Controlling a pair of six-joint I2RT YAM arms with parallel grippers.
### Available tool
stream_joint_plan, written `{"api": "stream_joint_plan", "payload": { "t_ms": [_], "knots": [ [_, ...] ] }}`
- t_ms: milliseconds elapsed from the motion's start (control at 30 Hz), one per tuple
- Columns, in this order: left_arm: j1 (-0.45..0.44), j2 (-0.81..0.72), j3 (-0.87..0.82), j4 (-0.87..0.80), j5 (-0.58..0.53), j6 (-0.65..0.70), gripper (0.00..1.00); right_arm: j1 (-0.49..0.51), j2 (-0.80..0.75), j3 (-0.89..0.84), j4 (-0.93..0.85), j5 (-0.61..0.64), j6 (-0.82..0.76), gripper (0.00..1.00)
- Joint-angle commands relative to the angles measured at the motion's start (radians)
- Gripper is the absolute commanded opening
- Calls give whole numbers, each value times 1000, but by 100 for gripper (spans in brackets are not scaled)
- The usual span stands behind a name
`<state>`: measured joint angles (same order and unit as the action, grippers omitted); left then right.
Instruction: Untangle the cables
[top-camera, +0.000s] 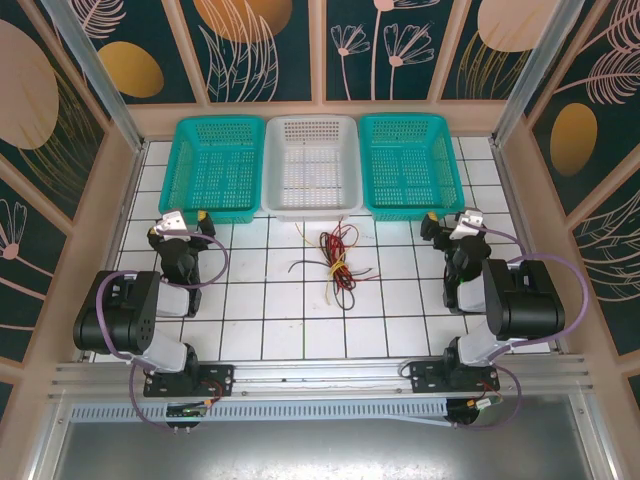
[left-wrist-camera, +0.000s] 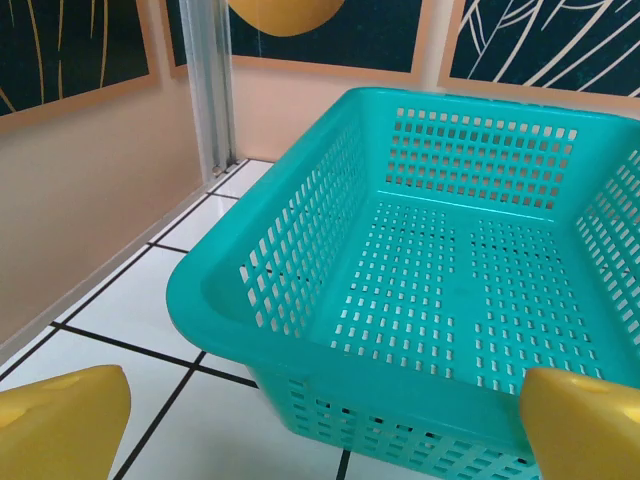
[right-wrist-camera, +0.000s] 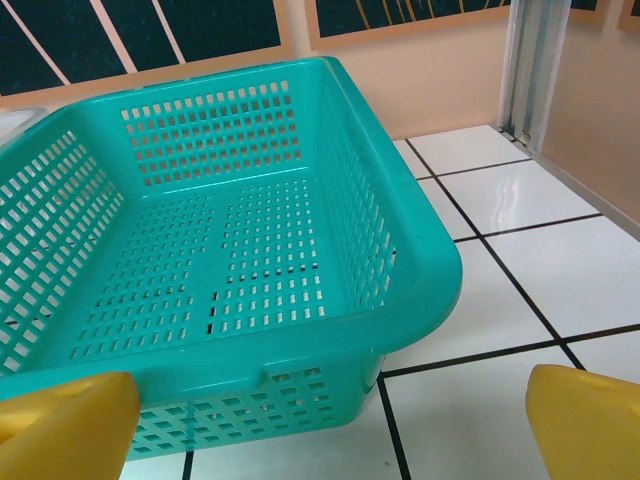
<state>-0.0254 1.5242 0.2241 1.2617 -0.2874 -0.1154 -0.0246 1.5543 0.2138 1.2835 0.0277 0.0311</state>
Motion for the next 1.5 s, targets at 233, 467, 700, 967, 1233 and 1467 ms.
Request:
{"api": "stream_joint_plan", "payload": {
  "t_ms": [233,467,700,967,1233,1467],
  "knots": [
    [-1,-3,-2,38,15,10,99,-1,8,6,42,-5,-12,99],
    [-1,-5,1,31,14,10,99,0,8,5,42,-4,-13,99],
    [-1,-5,1,30,15,10,99,-1,7,4,42,-6,-13,99],
    [-1,-5,1,28,15,10,99,0,8,5,41,-6,-13,99],
    [-8,-85,19,-62,-40,4,88,14,-84,-16,1,116,6,99],
    [-44,-435,282,-1026,-193,-469,81,207,-548,257,-1158,523,397,99]
  ]
}}
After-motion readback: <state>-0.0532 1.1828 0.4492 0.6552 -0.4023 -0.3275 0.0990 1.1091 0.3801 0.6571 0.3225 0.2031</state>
